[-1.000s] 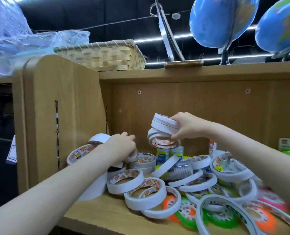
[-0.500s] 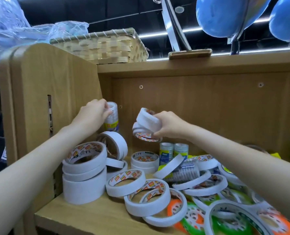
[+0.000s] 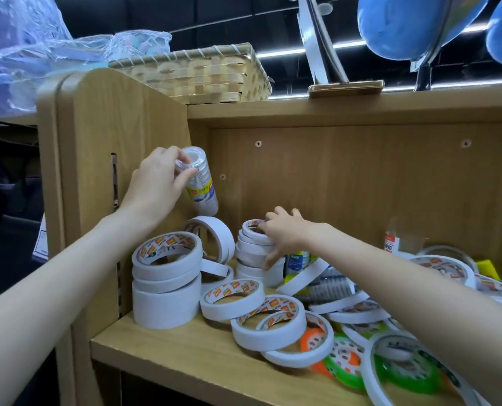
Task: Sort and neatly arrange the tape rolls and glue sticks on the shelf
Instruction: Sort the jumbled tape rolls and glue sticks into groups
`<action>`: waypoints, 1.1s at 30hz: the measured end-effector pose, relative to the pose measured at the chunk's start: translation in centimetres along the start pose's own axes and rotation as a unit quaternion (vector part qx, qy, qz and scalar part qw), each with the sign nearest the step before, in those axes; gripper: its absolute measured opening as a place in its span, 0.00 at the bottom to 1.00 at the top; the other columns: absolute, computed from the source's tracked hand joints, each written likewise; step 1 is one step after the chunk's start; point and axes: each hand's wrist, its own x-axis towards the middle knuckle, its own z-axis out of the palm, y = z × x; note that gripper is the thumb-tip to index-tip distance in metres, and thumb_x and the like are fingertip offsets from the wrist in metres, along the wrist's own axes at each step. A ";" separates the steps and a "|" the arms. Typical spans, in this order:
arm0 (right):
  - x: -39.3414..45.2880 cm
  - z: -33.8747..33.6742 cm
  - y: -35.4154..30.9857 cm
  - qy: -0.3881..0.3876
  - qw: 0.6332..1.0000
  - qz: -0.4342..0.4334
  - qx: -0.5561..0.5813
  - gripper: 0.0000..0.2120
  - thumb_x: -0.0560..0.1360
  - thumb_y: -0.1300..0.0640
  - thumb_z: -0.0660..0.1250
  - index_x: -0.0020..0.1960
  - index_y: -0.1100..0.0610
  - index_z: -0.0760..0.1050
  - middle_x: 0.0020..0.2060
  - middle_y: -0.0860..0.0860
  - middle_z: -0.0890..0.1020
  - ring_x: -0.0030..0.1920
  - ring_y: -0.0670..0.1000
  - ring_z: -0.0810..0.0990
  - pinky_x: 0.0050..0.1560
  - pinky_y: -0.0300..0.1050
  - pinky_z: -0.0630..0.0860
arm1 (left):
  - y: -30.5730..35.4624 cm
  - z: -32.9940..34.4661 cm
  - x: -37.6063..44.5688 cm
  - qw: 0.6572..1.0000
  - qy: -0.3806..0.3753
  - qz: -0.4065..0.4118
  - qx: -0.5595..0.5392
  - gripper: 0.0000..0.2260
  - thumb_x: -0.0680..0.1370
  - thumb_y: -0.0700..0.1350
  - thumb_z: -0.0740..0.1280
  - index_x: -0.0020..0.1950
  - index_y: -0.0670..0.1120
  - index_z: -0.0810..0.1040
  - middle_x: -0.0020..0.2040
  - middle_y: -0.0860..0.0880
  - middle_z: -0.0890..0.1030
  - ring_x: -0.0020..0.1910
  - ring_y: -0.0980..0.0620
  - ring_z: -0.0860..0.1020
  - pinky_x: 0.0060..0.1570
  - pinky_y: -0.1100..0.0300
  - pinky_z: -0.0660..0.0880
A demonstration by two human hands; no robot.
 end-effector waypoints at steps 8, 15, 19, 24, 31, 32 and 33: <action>-4.5 -5.3 1.6 0.274 0.873 -0.036 0.401 0.28 0.67 0.53 0.75 0.63 0.54 0.68 0.54 0.48 0.77 0.57 0.49 0.75 0.55 0.37 0.69 | 3.6 -1.8 -1.3 0.989 0.031 0.099 -0.108 0.07 0.78 0.43 0.65 0.52 0.41 0.75 0.49 0.45 0.77 0.42 0.49 0.78 0.47 0.48 0.77; -7.9 -6.1 3.2 0.312 0.871 -0.062 0.374 0.30 0.68 0.58 0.74 0.65 0.53 0.63 0.51 0.47 0.78 0.49 0.45 0.78 0.48 0.30 0.73 | 9.6 1.4 -1.6 0.960 -0.031 0.094 -0.262 0.08 0.77 0.40 0.65 0.56 0.44 0.73 0.48 0.52 0.76 0.46 0.56 0.77 0.47 0.67 0.76; -9.6 -3.6 6.4 0.318 0.874 0.068 0.361 0.33 0.70 0.55 0.73 0.68 0.50 0.58 0.48 0.48 0.78 0.47 0.49 0.79 0.50 0.41 0.75 | 9.2 2.7 -1.7 0.958 -0.135 0.054 -0.245 0.18 0.78 0.38 0.63 0.66 0.48 0.66 0.54 0.51 0.76 0.51 0.55 0.76 0.48 0.72 0.72; -10.4 -1.9 9.3 0.244 0.864 0.267 0.350 0.34 0.70 0.53 0.73 0.69 0.57 0.59 0.57 0.59 0.74 0.46 0.59 0.80 0.43 0.51 0.80 | 7.4 4.5 -3.3 0.965 -0.205 0.036 -0.162 0.17 0.77 0.37 0.62 0.65 0.46 0.67 0.54 0.49 0.77 0.53 0.50 0.76 0.54 0.57 0.73; -11.6 -0.7 9.7 0.207 0.902 0.362 0.110 0.26 0.73 0.44 0.67 0.61 0.63 0.67 0.64 0.61 0.64 0.59 0.63 0.71 0.53 0.55 0.71 | 6.0 5.6 -5.3 0.968 -0.239 0.034 -0.074 0.16 0.78 0.40 0.61 0.66 0.46 0.67 0.61 0.48 0.76 0.60 0.49 0.74 0.58 0.53 0.72; -11.7 -0.6 9.5 0.212 0.904 0.367 0.057 0.28 0.73 0.43 0.67 0.62 0.62 0.67 0.66 0.60 0.63 0.62 0.62 0.69 0.56 0.55 0.70 | 5.6 5.4 -5.6 0.971 -0.228 0.033 -0.071 0.16 0.78 0.40 0.61 0.66 0.46 0.68 0.61 0.48 0.76 0.60 0.50 0.74 0.57 0.55 0.72; -11.8 -0.6 9.4 0.217 0.903 0.372 0.006 0.29 0.72 0.42 0.67 0.64 0.61 0.66 0.67 0.60 0.63 0.63 0.62 0.67 0.58 0.55 0.68 | 5.3 5.0 -5.9 0.973 -0.216 0.033 -0.067 0.15 0.78 0.40 0.61 0.65 0.46 0.68 0.60 0.48 0.76 0.60 0.50 0.74 0.56 0.58 0.71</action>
